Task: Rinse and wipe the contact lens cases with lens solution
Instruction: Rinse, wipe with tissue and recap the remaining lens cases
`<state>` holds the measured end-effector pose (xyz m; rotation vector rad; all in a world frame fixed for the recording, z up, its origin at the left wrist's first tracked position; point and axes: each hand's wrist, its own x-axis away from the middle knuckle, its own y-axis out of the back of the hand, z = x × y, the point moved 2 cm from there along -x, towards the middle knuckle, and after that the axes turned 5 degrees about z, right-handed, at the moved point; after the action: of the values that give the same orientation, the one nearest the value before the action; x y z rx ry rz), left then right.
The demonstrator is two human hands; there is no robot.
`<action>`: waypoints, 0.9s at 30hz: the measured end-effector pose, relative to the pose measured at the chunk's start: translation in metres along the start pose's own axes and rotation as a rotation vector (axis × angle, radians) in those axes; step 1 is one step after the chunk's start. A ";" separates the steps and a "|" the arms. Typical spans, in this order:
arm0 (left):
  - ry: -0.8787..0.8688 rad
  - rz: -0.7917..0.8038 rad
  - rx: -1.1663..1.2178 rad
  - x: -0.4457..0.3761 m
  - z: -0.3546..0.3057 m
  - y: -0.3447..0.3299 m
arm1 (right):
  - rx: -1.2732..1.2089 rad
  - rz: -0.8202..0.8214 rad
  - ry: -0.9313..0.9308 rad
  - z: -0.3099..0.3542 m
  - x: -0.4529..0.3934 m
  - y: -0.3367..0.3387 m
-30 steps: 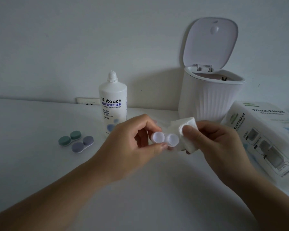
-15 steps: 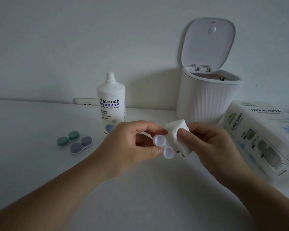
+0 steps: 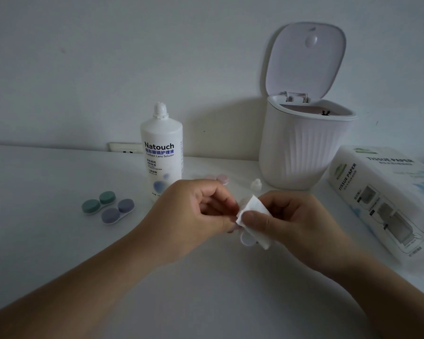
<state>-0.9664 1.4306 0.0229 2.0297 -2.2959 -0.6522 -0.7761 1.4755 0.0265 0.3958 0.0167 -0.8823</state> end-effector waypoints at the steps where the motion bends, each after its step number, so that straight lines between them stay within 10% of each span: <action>1: -0.020 -0.028 0.003 0.001 -0.001 -0.001 | -0.016 -0.045 0.007 -0.001 -0.001 0.002; 8: -0.245 -0.073 -0.362 0.007 -0.005 -0.011 | -0.208 -0.174 -0.018 -0.008 -0.006 0.006; 27: -0.231 -0.139 -0.304 0.002 -0.004 -0.008 | -0.241 0.042 -0.055 -0.013 -0.007 0.009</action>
<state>-0.9584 1.4271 0.0233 2.0713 -2.0125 -1.2191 -0.7713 1.4902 0.0186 0.1460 0.0638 -0.8387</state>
